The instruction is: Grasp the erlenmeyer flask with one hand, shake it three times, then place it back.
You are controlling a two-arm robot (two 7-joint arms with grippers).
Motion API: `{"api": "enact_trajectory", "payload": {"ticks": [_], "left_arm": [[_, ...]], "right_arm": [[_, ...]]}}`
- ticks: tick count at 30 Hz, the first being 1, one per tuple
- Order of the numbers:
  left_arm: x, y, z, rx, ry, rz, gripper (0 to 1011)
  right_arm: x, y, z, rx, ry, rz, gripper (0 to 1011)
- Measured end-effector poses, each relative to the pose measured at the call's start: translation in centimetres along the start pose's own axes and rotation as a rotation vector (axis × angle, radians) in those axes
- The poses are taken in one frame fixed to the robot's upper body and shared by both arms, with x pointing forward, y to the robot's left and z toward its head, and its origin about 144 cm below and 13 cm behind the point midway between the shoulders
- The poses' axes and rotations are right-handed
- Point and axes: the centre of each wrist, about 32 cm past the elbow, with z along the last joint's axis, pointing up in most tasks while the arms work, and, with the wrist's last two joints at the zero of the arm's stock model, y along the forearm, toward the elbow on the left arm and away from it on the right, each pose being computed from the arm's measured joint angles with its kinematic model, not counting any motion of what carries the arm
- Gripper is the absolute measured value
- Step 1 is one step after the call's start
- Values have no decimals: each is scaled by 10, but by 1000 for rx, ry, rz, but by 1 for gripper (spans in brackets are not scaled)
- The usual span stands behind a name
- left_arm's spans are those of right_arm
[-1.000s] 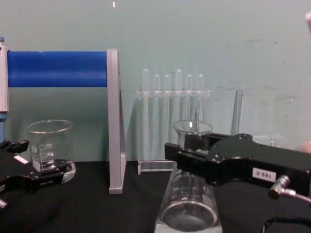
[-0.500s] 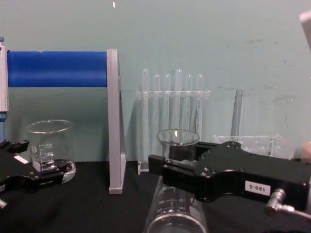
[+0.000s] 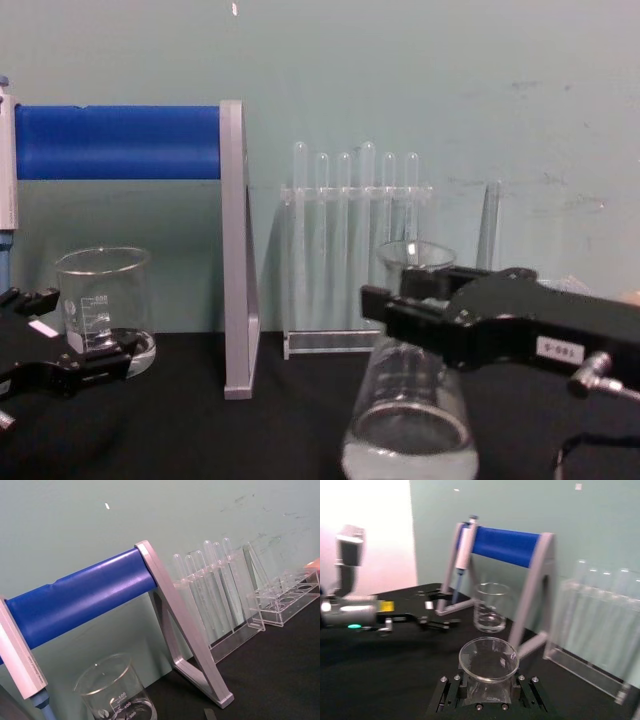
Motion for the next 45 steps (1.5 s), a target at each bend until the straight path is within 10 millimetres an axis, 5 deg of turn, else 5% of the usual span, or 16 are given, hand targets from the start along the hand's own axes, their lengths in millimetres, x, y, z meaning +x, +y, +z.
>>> {"api": "enact_trajectory", "payload": {"ticks": [25,45], "left_arm": [[0,0,0,0,0,0,1001],[0,0,0,0,0,0,1001]], "right_arm": [[58,-25,-1,21,22,-324,456],[65,-34,-2,19,40,-376,456]]}}
